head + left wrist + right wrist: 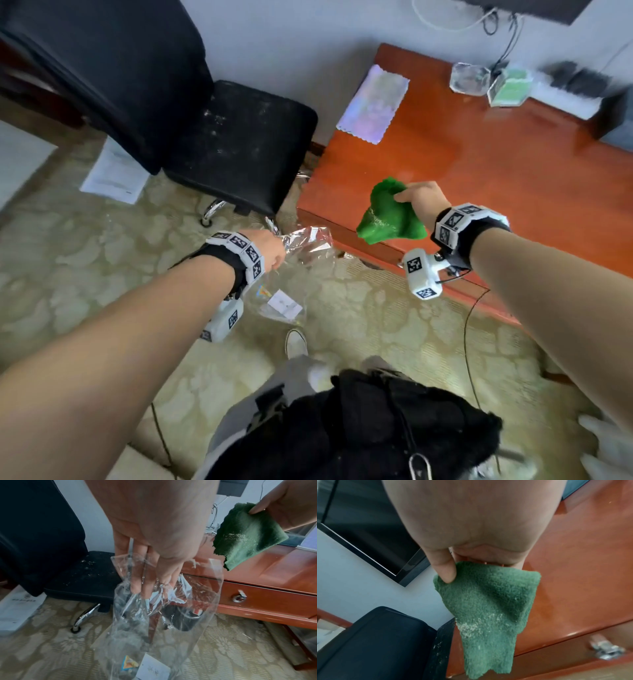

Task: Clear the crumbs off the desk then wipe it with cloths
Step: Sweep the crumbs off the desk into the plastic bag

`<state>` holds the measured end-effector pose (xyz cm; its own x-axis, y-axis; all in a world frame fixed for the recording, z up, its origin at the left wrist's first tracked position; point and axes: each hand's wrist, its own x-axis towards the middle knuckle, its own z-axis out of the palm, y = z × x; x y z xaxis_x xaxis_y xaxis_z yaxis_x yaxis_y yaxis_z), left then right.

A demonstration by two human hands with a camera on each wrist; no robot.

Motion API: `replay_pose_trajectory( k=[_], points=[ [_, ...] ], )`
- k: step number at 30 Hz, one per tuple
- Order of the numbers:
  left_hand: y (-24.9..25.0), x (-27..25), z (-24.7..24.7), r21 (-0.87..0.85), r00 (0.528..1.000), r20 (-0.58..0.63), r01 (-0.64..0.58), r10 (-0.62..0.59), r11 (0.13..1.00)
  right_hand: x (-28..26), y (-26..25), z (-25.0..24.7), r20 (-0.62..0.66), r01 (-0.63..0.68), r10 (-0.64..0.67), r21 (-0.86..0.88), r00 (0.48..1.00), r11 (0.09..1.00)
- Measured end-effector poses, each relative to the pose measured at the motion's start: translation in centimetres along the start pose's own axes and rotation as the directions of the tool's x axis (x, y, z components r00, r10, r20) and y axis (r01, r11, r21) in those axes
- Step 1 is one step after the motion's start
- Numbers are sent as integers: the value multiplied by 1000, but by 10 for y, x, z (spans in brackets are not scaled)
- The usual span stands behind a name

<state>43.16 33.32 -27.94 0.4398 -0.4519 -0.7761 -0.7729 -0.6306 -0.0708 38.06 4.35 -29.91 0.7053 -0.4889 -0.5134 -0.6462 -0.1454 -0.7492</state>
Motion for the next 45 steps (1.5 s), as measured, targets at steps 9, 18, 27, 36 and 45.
replay_pose_trajectory(
  k=[9, 18, 27, 36, 45],
  points=[
    [-118, 28, -8, -15, 998, -33, 51, -52, 999, 38, -48, 66, 21, -16, 16, -9, 1000, 1000],
    [-194, 90, -59, -20, 998, -24, 63, -64, 998, 141, -96, 79, -67, -122, 121, -12, 990, 992],
    [-272, 145, -127, -26, 995, 6, 99, -99, 995, 207, -145, 109, -85, -182, 179, -32, 980, 983],
    [-356, 195, -159, -105, 992, -20, 121, -123, 987, 236, -199, 155, -54, -185, 191, 102, 980, 977],
    [-459, 262, -188, -28, 997, 8, 72, -72, 997, 269, -202, 201, -133, -307, 349, 259, 928, 916]
  ],
)
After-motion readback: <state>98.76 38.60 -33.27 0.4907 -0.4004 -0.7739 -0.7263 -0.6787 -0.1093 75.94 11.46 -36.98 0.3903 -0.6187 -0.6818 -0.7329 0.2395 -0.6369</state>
